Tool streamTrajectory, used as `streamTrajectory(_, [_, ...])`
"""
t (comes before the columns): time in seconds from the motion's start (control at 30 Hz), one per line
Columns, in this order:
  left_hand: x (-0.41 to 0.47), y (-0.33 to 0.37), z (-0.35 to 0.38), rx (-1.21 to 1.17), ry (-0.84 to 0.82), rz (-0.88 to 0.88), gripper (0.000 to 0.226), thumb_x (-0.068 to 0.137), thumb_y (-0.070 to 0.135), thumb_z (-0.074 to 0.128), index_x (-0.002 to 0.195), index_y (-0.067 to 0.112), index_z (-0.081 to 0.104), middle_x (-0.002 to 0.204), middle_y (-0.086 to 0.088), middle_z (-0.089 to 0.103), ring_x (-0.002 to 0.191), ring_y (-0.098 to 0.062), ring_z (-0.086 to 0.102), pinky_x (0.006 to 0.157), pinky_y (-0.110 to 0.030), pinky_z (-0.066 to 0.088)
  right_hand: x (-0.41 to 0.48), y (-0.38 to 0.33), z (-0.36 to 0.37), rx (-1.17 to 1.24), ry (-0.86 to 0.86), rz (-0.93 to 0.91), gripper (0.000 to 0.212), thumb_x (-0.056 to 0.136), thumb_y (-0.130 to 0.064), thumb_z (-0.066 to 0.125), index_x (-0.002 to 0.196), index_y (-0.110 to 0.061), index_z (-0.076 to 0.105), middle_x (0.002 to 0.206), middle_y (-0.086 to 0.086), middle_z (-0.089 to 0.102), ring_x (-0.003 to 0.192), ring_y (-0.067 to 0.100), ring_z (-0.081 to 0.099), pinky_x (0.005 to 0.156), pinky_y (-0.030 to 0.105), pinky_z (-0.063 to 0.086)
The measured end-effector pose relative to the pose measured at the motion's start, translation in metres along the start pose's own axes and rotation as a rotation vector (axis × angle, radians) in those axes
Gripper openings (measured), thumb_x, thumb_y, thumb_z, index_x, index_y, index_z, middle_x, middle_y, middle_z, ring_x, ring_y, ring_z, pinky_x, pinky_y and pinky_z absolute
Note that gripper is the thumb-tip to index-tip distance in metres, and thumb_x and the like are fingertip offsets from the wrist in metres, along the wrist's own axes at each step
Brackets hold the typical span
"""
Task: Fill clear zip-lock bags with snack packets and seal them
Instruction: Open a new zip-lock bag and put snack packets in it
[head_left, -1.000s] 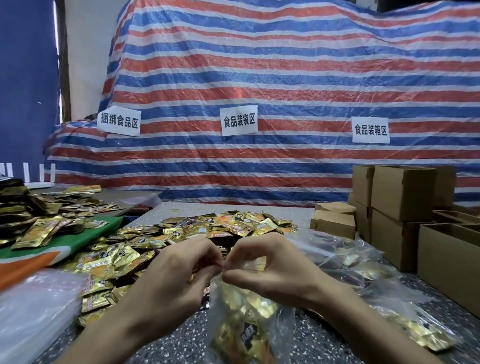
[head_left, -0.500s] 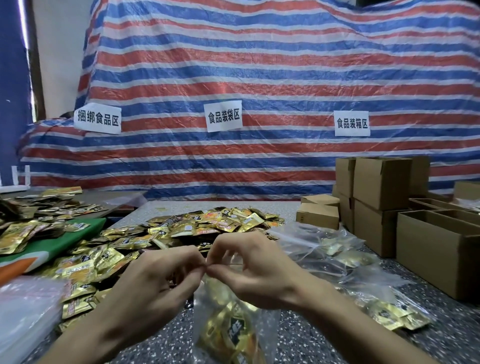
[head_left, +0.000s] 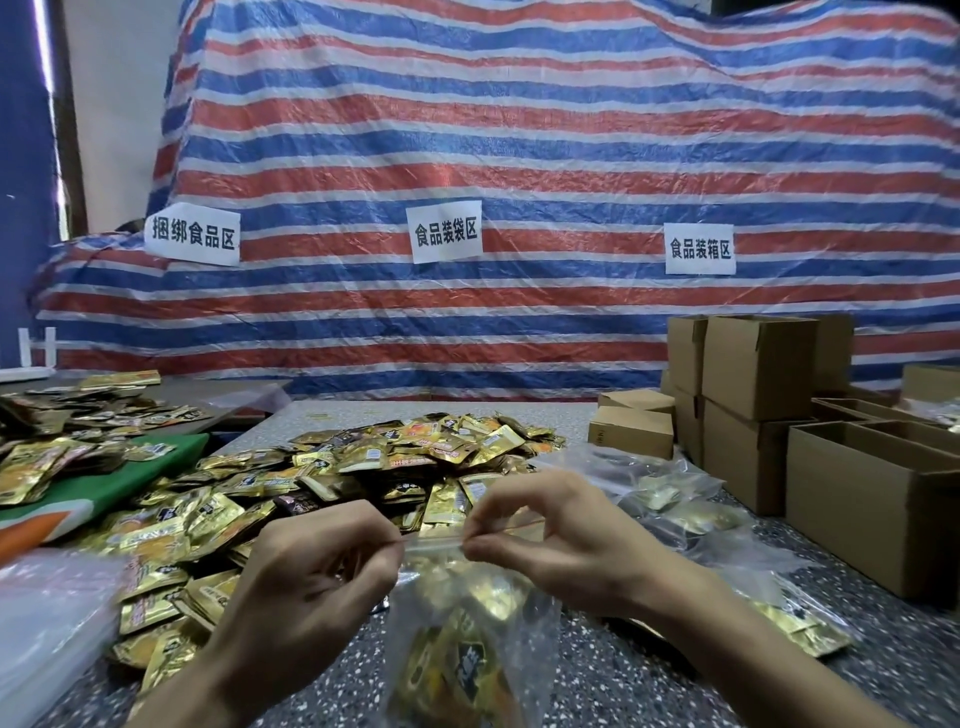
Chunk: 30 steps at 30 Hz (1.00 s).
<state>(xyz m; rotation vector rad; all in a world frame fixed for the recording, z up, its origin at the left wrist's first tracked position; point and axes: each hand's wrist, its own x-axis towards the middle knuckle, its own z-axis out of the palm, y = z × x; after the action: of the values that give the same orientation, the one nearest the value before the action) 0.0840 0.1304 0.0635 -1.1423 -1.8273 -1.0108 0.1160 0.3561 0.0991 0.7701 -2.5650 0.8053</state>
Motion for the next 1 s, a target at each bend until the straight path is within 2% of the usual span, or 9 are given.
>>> streamTrajectory(0.13, [-0.001, 0.000, 0.002, 0.003, -0.004, 0.016, 0.021, 0.082, 0.025, 0.056, 0.064, 0.017, 0.063, 0.059, 0.013, 0.055, 0.051, 0.003, 0.046, 0.049, -0.010, 0.034, -0.010, 0.013, -0.009, 0.024, -0.008, 0.049, 0.003, 0.089, -0.029, 0.072, 0.088, -0.028, 0.075, 0.085, -0.017, 0.070, 0.086, 0.002, 0.063, 0.078, 0.023, 0.048])
streamTrajectory(0.23, [0.000, 0.000, 0.004, 0.010, 0.002, 0.010, 0.022, 0.082, 0.025, 0.056, 0.064, 0.015, 0.064, 0.059, 0.015, 0.054, 0.052, 0.003, 0.046, 0.050, -0.009, 0.033, -0.016, 0.020, -0.015, 0.072, 0.001, 0.099, 0.004, 0.087, -0.031, 0.073, 0.083, -0.033, 0.074, 0.086, -0.016, 0.071, 0.087, 0.004, 0.064, 0.080, 0.026, 0.051])
streamTrajectory(0.3, [0.001, -0.002, 0.003, 0.008, 0.011, 0.003, 0.022, 0.082, 0.024, 0.056, 0.064, 0.015, 0.063, 0.061, 0.017, 0.052, 0.052, 0.004, 0.046, 0.051, -0.008, 0.033, -0.019, 0.026, -0.020, 0.082, 0.015, 0.129, 0.004, 0.086, -0.030, 0.074, 0.084, -0.026, 0.076, 0.087, -0.011, 0.072, 0.087, 0.007, 0.066, 0.083, 0.031, 0.055])
streamTrajectory(0.37, [0.001, -0.003, 0.002, 0.014, 0.015, 0.007, 0.021, 0.082, 0.024, 0.056, 0.064, 0.015, 0.063, 0.062, 0.020, 0.050, 0.053, 0.005, 0.045, 0.052, -0.007, 0.033, -0.022, 0.030, -0.024, 0.089, 0.030, 0.148, 0.008, 0.086, -0.029, 0.074, 0.085, -0.021, 0.076, 0.088, -0.007, 0.073, 0.086, 0.009, 0.067, 0.081, 0.027, 0.056])
streamTrajectory(0.47, [0.000, -0.007, 0.001, 0.003, 0.019, 0.002, 0.021, 0.083, 0.025, 0.057, 0.065, 0.016, 0.064, 0.061, 0.015, 0.053, 0.052, 0.002, 0.046, 0.051, -0.010, 0.034, -0.028, 0.033, -0.030, 0.101, 0.064, 0.151, 0.011, 0.080, -0.038, 0.072, 0.078, -0.028, 0.074, 0.087, -0.007, 0.073, 0.082, 0.007, 0.066, 0.074, 0.017, 0.051])
streamTrajectory(0.7, [-0.004, -0.014, -0.001, -0.008, 0.018, -0.020, 0.022, 0.084, 0.028, 0.058, 0.067, 0.017, 0.066, 0.062, 0.013, 0.056, 0.053, -0.003, 0.049, 0.050, -0.015, 0.036, -0.043, 0.045, -0.035, 0.136, 0.103, 0.196, 0.021, 0.076, -0.045, 0.071, 0.079, -0.025, 0.075, 0.086, 0.004, 0.073, 0.079, 0.024, 0.068, 0.073, 0.040, 0.056])
streamTrajectory(0.83, [-0.005, -0.015, -0.003, 0.004, 0.020, -0.027, 0.023, 0.084, 0.031, 0.058, 0.067, 0.019, 0.065, 0.060, 0.011, 0.055, 0.052, -0.006, 0.049, 0.049, -0.020, 0.037, -0.048, 0.050, -0.036, 0.177, 0.134, 0.204, 0.027, 0.071, -0.050, 0.072, 0.076, -0.024, 0.075, 0.084, 0.004, 0.074, 0.075, 0.020, 0.068, 0.069, 0.038, 0.056])
streamTrajectory(0.93, [-0.004, -0.014, -0.004, 0.000, 0.026, -0.029, 0.021, 0.084, 0.031, 0.058, 0.067, 0.020, 0.065, 0.061, 0.011, 0.056, 0.052, -0.006, 0.049, 0.049, -0.024, 0.039, -0.049, 0.052, -0.037, 0.232, 0.147, 0.208, 0.025, 0.071, -0.047, 0.074, 0.077, -0.023, 0.077, 0.084, 0.009, 0.074, 0.073, 0.027, 0.066, 0.066, 0.042, 0.054])
streamTrajectory(1.0, [-0.003, -0.014, -0.005, 0.006, 0.033, -0.029, 0.021, 0.084, 0.031, 0.058, 0.066, 0.022, 0.064, 0.061, 0.011, 0.055, 0.052, -0.005, 0.048, 0.048, -0.023, 0.038, -0.049, 0.053, -0.038, 0.278, 0.143, 0.206, 0.020, 0.072, -0.042, 0.075, 0.077, -0.023, 0.078, 0.082, 0.008, 0.074, 0.069, 0.018, 0.064, 0.063, 0.031, 0.050])
